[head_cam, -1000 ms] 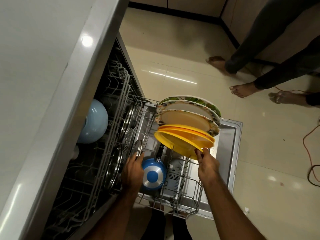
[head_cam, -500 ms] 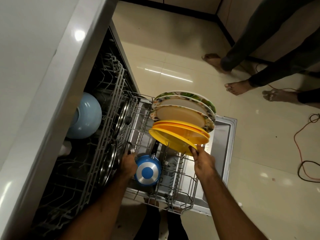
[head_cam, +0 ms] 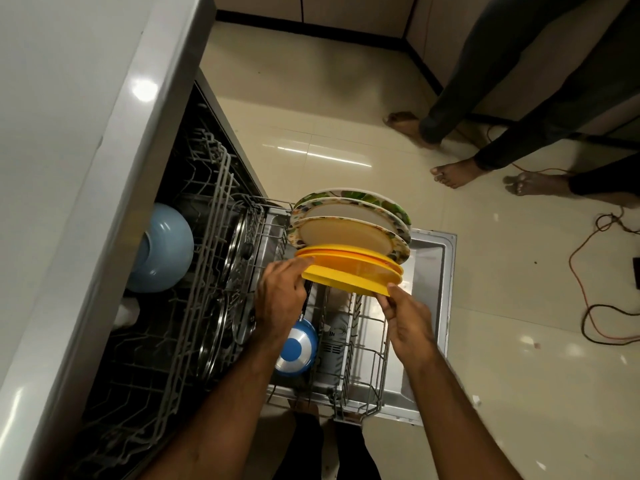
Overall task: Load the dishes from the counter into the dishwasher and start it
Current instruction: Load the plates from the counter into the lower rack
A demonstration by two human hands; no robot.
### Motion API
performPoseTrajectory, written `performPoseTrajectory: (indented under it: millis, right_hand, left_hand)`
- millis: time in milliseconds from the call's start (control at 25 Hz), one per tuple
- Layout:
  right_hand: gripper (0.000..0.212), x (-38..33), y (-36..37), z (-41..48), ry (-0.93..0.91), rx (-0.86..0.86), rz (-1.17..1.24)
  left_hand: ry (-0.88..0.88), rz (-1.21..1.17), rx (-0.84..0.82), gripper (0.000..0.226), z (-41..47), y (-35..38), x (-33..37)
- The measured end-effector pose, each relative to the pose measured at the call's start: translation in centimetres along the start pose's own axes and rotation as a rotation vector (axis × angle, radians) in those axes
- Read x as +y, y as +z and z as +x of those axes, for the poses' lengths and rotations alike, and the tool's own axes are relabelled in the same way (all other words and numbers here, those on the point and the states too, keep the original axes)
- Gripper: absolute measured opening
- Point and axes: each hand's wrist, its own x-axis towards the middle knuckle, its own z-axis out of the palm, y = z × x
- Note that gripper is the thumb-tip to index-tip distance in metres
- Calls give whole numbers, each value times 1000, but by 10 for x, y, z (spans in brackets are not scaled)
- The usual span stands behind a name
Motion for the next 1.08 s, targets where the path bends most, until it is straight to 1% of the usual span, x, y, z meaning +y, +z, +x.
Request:
performPoseTrajectory:
  millis: [120,200,440,640,760,840,880,960,1000,1040,1080]
  right_hand:
    - [30,-22,0,1,-42,-20,49]
    - [30,-31,0,6,-49,-26,54]
    - [34,-33,-4,19,-34,-19,27]
    - [34,-38,-1,28,-32,-14,27]
    - [35,-34,-2,30,-6,-29,24]
    - [30,-34,1,30,-8,-24,39]
    - [24,-35,3,31,-15,-18,41]
    - [11,-34,6,30,-27,-9,10]
    - [11,-31,5,31,-41,2,-33]
    - [17,-27,4,32,-61,2,-93]
    - [26,-23,1,32,-91,-2,-143]
  left_hand:
    - [76,33,20,50,0,-7,16]
    - [92,38,12,51,2,-7,21]
    - [89,45,-75,47,12,6,25]
    - [87,43,-67,50,18,9,26]
    - [90,2,-104,45,21,14,22]
    - [31,-81,-135,40,25,18,18]
    - [-6,-103,-150,39,25,19,17]
    - [-33,-86,-158,35,23,17,19]
    - [-38,-75,-157,32,21,18,17]
    - [-42,-71,-156,28,19,19,14]
    - [-40,-60,-164,23,16,22,12]
